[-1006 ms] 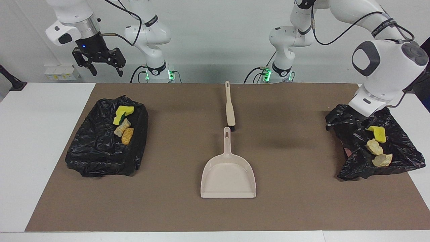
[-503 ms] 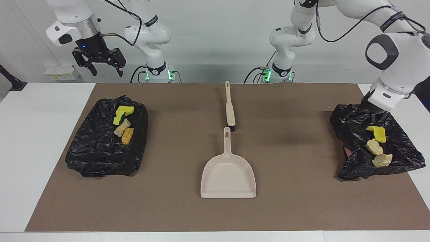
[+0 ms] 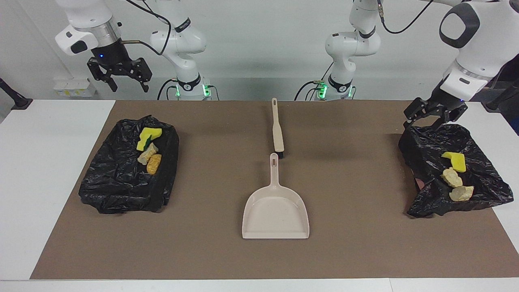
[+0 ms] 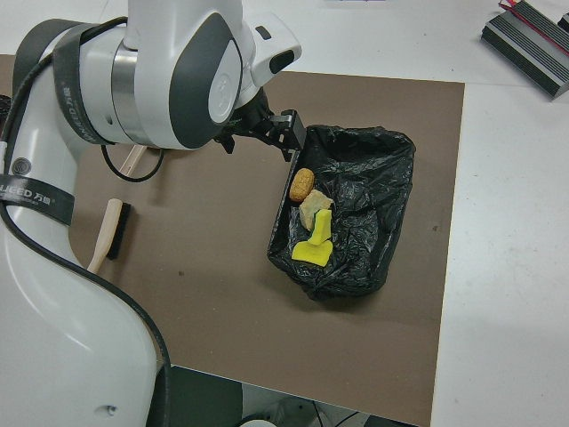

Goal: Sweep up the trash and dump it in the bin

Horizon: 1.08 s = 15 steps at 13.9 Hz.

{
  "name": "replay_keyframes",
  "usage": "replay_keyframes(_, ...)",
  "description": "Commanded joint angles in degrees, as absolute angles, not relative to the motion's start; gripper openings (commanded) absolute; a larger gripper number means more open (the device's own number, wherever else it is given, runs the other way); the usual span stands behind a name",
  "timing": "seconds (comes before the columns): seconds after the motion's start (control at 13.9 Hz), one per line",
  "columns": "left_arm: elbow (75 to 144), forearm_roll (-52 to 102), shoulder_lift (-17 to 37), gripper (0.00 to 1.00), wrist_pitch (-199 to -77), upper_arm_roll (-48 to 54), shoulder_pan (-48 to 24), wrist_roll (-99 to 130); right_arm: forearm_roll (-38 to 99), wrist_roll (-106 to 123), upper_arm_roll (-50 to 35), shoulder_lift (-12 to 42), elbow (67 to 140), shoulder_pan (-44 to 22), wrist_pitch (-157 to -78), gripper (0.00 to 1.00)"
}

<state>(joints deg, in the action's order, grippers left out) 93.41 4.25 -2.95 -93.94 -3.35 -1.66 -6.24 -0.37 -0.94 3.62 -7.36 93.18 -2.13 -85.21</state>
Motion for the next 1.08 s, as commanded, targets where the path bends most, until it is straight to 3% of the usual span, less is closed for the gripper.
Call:
replay_keyframes(0.0, 99.1, 2.7, -6.4, 1.0, -95.0, -3.9, -2.9, -6.9, -0.3, -1.3, 3.6, -8.3, 94.2, -2.0, -85.5, 1.0)
replay_keyframes(0.5, 98.7, -1.8, -6.6, 1.0, -92.0, -2.1, -3.3, -8.9, -0.3, -1.2, 3.6, -8.3, 94.2, -2.0, -85.4, 1.0)
replay_keyframes(0.79, 88.6, -1.6, -3.0, 1.0, -83.1, -2.0, -2.7, -9.1, -0.2, -1.2, 3.6, -8.3, 94.3, -2.1, -85.3, 1.0)
replay_keyframes(1.01, 90.3, -1.4, -3.8, 1.0, -84.9, -2.0, -3.3, -9.0, -0.1, -1.2, 3.6, -8.3, 94.2, -2.1, -84.1, 1.0)
